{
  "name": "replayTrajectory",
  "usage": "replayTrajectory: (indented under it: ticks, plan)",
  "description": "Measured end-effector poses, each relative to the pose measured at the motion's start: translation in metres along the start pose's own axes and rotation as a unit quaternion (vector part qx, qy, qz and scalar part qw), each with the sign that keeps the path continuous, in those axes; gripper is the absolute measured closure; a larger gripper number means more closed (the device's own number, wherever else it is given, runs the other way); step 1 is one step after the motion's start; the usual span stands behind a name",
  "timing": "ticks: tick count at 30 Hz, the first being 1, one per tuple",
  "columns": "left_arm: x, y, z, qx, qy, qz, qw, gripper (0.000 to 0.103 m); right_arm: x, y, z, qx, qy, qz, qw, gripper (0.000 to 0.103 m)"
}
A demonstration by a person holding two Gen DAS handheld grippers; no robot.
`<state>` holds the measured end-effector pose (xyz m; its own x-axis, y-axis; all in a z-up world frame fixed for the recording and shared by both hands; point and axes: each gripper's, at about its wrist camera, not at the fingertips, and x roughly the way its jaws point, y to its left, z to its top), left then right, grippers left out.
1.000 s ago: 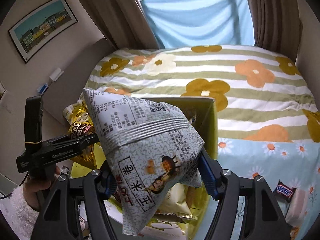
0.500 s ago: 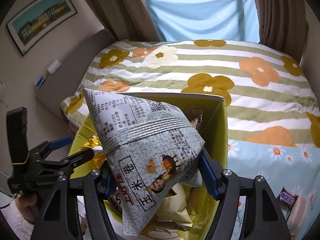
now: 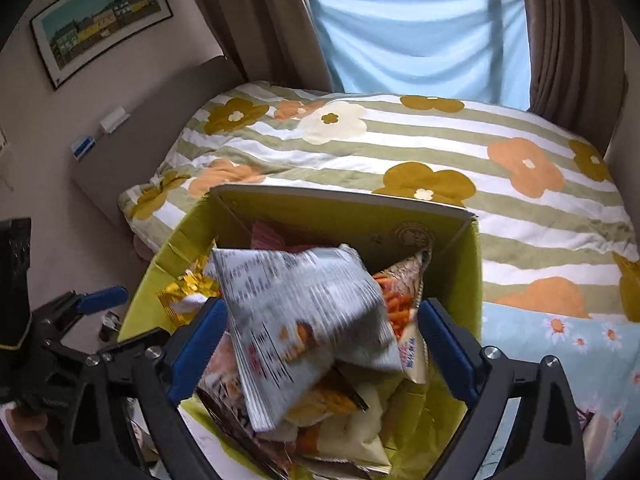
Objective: Organize snacks
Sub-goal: 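Lower the grey printed bag into the box and open the right tool, then move both tools back to the remaining snacks and grasp a white tissue packet with the right tool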
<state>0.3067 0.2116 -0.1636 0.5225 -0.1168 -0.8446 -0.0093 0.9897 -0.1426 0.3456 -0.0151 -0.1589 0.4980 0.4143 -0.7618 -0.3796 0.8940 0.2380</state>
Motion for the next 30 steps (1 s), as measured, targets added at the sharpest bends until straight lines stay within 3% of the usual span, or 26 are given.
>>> replayTrajectory:
  ticks: [17, 30]
  plan:
    - [-0.030, -0.031, -0.008, 0.022, -0.022, -0.043, 0.9986, 0.000, -0.071, -0.013, -0.017, 0.020, -0.037, -0.038, 0.998, 0.008]
    - [-0.029, -0.110, -0.011, 0.095, -0.020, -0.097, 0.9905, 0.000, -0.137, -0.066, -0.062, 0.087, -0.061, -0.114, 0.988, 0.008]
